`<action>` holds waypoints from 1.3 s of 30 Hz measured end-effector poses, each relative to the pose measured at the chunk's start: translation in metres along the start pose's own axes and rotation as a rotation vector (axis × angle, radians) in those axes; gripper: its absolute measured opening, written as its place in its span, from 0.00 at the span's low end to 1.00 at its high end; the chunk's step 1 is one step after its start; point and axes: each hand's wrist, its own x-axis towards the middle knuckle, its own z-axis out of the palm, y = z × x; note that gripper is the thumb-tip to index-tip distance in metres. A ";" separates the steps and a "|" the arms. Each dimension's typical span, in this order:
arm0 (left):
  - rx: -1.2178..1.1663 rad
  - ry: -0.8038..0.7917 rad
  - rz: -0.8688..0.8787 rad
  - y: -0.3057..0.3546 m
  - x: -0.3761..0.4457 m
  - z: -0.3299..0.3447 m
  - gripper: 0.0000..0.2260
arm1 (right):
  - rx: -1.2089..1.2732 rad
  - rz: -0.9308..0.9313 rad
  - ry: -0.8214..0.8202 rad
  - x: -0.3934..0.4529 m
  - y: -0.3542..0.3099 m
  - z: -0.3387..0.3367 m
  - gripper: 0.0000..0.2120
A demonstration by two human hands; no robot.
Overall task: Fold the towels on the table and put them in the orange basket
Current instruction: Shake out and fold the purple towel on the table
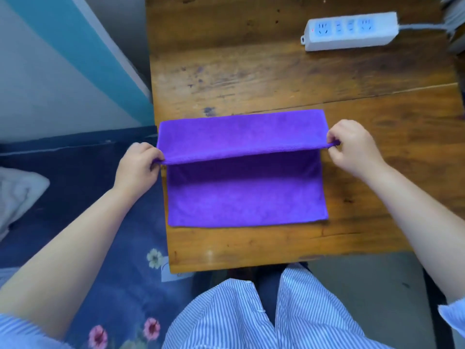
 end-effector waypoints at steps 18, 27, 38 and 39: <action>0.119 -0.139 0.318 0.002 -0.103 0.005 0.04 | -0.114 -0.009 -0.048 -0.126 -0.023 0.027 0.09; 0.180 -0.226 0.370 0.010 -0.114 0.017 0.14 | -0.168 0.049 -0.074 -0.138 -0.021 0.038 0.08; 0.249 -0.342 0.399 0.011 -0.118 0.026 0.07 | -0.275 0.106 -0.068 -0.142 -0.035 0.047 0.04; 0.224 -0.309 0.388 0.014 -0.116 0.025 0.06 | -0.255 0.097 -0.048 -0.137 -0.042 0.047 0.02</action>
